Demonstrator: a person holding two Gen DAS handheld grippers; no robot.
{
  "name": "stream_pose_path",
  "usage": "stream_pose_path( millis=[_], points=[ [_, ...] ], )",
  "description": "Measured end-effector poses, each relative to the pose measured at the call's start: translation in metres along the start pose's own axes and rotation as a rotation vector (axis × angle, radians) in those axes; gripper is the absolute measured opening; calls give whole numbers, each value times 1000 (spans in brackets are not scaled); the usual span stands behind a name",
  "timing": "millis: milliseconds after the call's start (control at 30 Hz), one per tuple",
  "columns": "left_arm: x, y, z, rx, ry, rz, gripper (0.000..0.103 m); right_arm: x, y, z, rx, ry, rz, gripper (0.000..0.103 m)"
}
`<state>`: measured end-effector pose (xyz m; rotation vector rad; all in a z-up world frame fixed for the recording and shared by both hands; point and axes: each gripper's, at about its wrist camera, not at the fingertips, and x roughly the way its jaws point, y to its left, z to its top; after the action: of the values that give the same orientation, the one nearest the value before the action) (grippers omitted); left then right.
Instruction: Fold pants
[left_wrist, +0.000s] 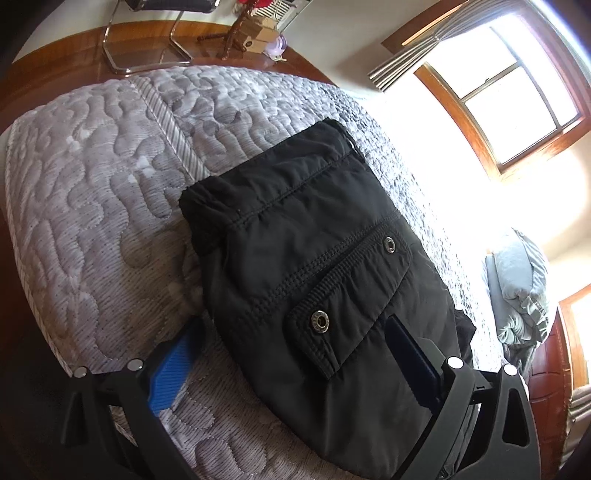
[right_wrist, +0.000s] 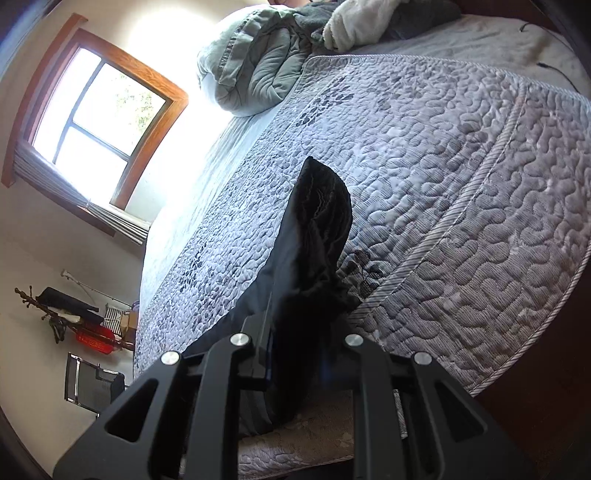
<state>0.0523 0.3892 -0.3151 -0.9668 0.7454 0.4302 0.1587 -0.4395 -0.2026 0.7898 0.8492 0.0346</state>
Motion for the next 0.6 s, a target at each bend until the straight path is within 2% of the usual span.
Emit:
stream_pose_path(
  millis=[67,167,333,600],
  points=[
    [-3,2,0,4,-18,-13,98,-4,7,-1,-25,-1,-8,16],
    [0,4,-1,9,-11,6,98,-6,19,-3,-59,-5,-33,16],
    [-2,-8,-6,66,-17,22,98,-12,42,-9,-105,-17,-56,16],
    [-6,3,-5,26,-26,-5,98,-17,90,-19,-221,-41,-113,16]
  ],
)
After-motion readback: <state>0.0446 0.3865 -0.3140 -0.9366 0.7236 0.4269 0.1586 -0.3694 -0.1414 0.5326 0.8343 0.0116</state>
